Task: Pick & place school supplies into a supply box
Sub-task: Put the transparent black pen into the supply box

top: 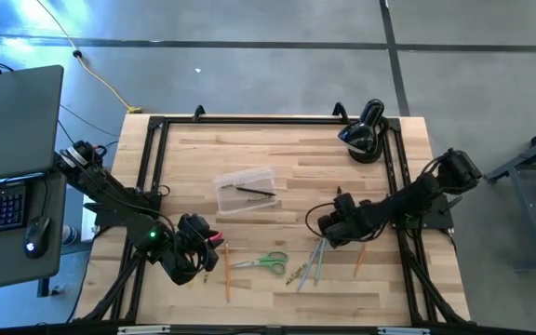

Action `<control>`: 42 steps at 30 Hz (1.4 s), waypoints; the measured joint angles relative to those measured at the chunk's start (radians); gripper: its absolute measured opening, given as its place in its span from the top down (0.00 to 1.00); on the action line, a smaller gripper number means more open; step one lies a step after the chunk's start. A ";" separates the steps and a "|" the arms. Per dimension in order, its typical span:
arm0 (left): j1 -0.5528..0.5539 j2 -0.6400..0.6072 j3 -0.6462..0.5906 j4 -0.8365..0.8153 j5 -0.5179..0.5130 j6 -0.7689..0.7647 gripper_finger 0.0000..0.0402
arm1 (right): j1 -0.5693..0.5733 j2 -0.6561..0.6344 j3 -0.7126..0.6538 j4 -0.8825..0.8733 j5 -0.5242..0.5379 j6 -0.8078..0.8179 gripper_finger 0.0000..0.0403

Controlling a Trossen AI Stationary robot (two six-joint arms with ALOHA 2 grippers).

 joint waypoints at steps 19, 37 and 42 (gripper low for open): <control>0.000 0.000 0.000 0.001 -0.003 0.000 0.55 | 0.048 -0.081 -0.006 0.196 0.087 -0.281 0.96; 0.000 0.000 0.000 0.002 -0.053 0.019 0.56 | -0.166 -0.182 -0.003 0.863 -0.279 -1.221 0.96; 0.000 0.000 0.000 0.002 -0.077 0.019 0.55 | -0.265 -0.087 0.049 0.913 -0.389 -1.356 0.96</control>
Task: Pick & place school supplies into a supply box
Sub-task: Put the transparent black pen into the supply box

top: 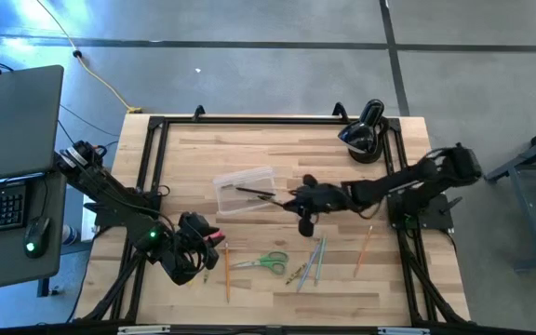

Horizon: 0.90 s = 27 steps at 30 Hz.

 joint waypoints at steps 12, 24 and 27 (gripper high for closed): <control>0.000 0.000 0.000 0.022 -0.003 0.000 0.55 | -0.070 0.298 0.399 -0.227 0.058 -0.446 0.95; 0.000 0.000 0.000 0.022 -0.005 0.008 0.55 | -0.124 0.444 0.539 -0.361 0.090 -0.473 0.92; 0.000 0.000 0.000 0.023 -0.019 0.008 0.55 | -0.123 0.442 0.539 -0.358 0.107 -0.480 0.87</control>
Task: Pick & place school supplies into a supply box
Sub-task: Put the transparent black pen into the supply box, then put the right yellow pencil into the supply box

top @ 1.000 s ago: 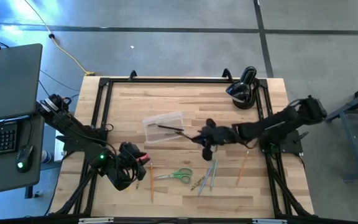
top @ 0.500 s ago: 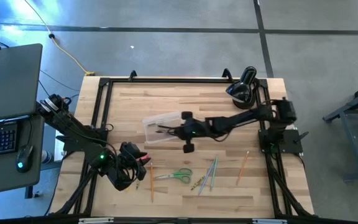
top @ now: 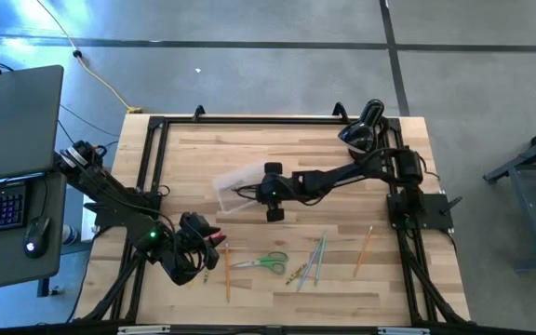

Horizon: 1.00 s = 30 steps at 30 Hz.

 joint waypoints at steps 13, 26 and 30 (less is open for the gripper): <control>0.000 0.000 0.000 0.005 -0.010 0.000 0.55 | 0.062 -0.043 0.000 -0.091 0.100 -0.048 0.71; 0.000 0.000 0.000 0.005 -0.012 0.000 0.55 | 0.299 -0.254 0.000 -0.645 0.038 0.593 0.75; 0.000 0.000 0.000 0.005 -0.019 0.000 0.55 | 0.370 -0.268 0.001 -0.842 0.015 0.893 0.75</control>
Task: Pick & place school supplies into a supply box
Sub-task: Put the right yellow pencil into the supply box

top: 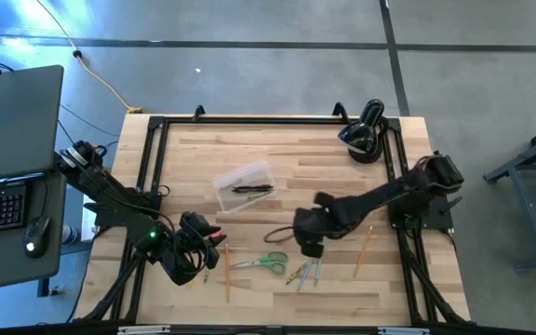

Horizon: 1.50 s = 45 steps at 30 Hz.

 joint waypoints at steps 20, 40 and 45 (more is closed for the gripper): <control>0.000 0.000 0.000 0.000 -0.003 0.018 0.55 | 0.320 -0.032 -0.001 -0.607 0.041 1.060 0.77; 0.001 0.000 0.000 0.011 -0.028 0.019 0.55 | 0.371 -0.196 -0.504 -0.159 -0.234 1.384 0.77; 0.001 0.000 0.000 0.016 -0.041 0.018 0.55 | 0.354 -0.232 -0.496 -0.141 -0.131 1.338 0.77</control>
